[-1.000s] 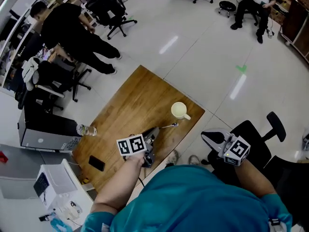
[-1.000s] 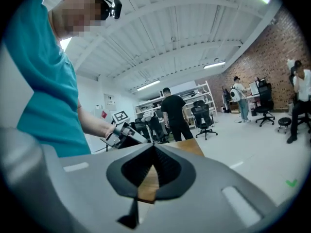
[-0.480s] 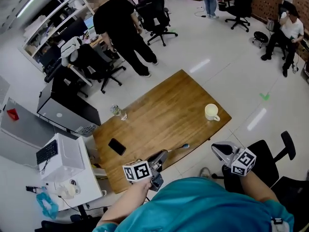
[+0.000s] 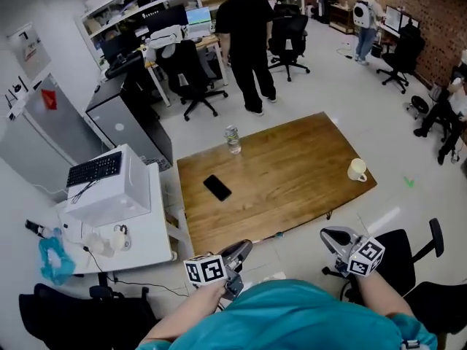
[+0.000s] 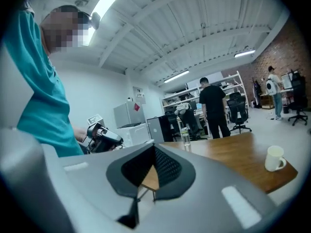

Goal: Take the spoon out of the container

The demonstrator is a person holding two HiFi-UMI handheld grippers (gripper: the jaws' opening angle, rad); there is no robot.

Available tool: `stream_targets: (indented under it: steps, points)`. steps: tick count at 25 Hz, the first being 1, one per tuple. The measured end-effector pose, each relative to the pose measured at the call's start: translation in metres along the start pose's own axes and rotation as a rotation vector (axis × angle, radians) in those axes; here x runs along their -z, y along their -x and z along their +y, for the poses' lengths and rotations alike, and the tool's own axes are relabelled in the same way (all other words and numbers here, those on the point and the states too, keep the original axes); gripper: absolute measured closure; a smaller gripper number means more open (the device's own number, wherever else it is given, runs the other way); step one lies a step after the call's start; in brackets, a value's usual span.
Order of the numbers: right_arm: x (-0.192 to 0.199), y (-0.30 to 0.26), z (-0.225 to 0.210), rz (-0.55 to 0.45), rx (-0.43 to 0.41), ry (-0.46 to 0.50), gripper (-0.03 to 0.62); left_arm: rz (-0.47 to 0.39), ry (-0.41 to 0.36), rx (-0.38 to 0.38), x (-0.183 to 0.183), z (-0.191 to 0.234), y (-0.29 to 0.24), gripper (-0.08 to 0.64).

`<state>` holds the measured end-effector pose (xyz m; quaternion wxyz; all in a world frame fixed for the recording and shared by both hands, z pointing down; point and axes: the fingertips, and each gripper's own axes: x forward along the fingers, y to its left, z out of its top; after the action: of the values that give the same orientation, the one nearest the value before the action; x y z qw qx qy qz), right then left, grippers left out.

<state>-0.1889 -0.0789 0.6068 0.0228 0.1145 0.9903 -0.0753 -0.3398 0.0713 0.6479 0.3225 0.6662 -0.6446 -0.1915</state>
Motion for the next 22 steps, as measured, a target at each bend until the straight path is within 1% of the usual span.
stream_targets:
  steps: [2, 5, 7, 9, 11, 12, 14, 17, 19, 22]
  points:
    - [-0.001, -0.001, 0.027, 0.005, -0.042, 0.007, 0.591, -0.047, 0.002, -0.033, 0.010, -0.004, 0.032, 0.509]
    - [-0.006, 0.015, 0.063, 0.009, -0.102, 0.024, 0.591, -0.110, 0.014, -0.082, 0.029, -0.028, 0.068, 0.510]
    - [-0.005, 0.032, 0.081, 0.010, -0.142, 0.038, 0.591, -0.150, 0.010, -0.117, 0.047, -0.048, 0.084, 0.509]
    - [0.001, 0.053, 0.097, 0.010, -0.180, 0.044, 0.591, -0.182, 0.018, -0.152, 0.071, -0.066, 0.096, 0.509]
    - [0.004, 0.074, 0.113, 0.009, -0.217, 0.047, 0.591, -0.206, 0.000, -0.178, 0.091, -0.085, 0.102, 0.509]
    - [0.005, 0.085, 0.120, 0.012, -0.232, 0.045, 0.591, -0.213, -0.025, -0.187, 0.098, -0.097, 0.102, 0.509]
    - [0.010, 0.110, 0.125, 0.020, -0.250, 0.025, 0.591, -0.212, -0.099, -0.211, 0.113, -0.122, 0.095, 0.509]
    - [0.019, 0.143, 0.130, 0.029, -0.263, -0.017, 0.591, -0.201, -0.251, -0.248, 0.132, -0.159, 0.088, 0.509]
    - [0.015, 0.150, 0.154, 0.034, -0.280, -0.016, 0.591, -0.215, -0.332, -0.247, 0.137, -0.181, 0.106, 0.509]
    - [0.002, 0.143, 0.212, 0.044, -0.303, 0.015, 0.591, -0.259, -0.389, -0.237, 0.139, -0.200, 0.164, 0.509]
